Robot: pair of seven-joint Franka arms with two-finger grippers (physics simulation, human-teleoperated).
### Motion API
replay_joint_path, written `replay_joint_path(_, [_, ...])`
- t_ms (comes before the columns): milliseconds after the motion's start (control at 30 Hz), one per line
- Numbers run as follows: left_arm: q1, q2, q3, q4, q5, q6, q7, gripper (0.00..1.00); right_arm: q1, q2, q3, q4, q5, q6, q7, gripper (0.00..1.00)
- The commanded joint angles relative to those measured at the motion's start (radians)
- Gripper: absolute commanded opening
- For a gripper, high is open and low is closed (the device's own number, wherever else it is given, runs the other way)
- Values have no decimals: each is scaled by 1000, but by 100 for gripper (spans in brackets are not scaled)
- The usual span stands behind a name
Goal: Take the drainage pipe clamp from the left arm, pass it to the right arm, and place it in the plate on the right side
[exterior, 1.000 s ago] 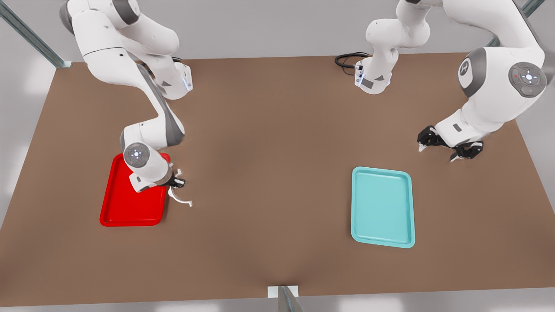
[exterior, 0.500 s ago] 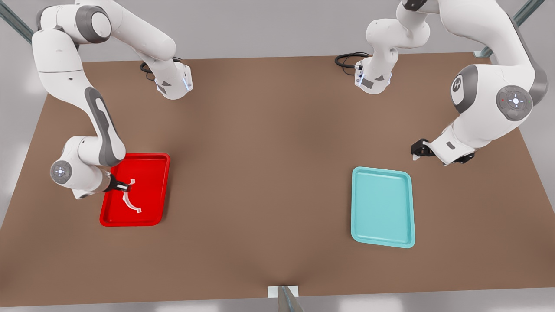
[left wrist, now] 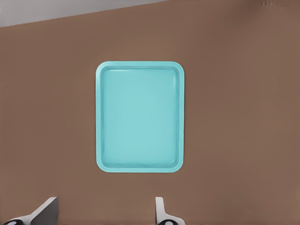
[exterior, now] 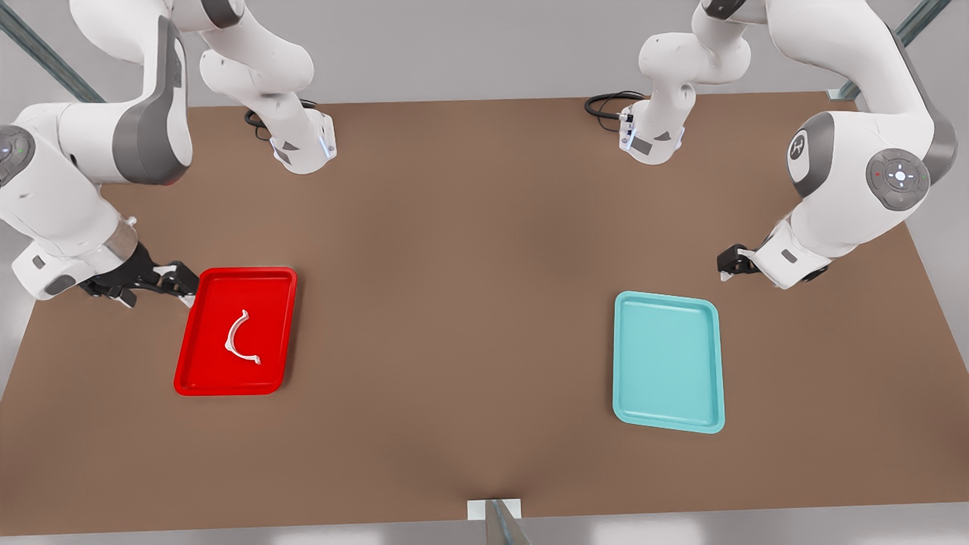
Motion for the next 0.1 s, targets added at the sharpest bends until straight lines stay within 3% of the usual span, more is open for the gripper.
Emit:
replay_joint_path(0, [0,0,0,0,0,-1,-60,100,-4,2,-7,7,53,-158,-96,100])
replay_joint_path(67, [0,0,0,0,0,-1,-60,100,-5,1,-7,15,70,-161,-91,100])
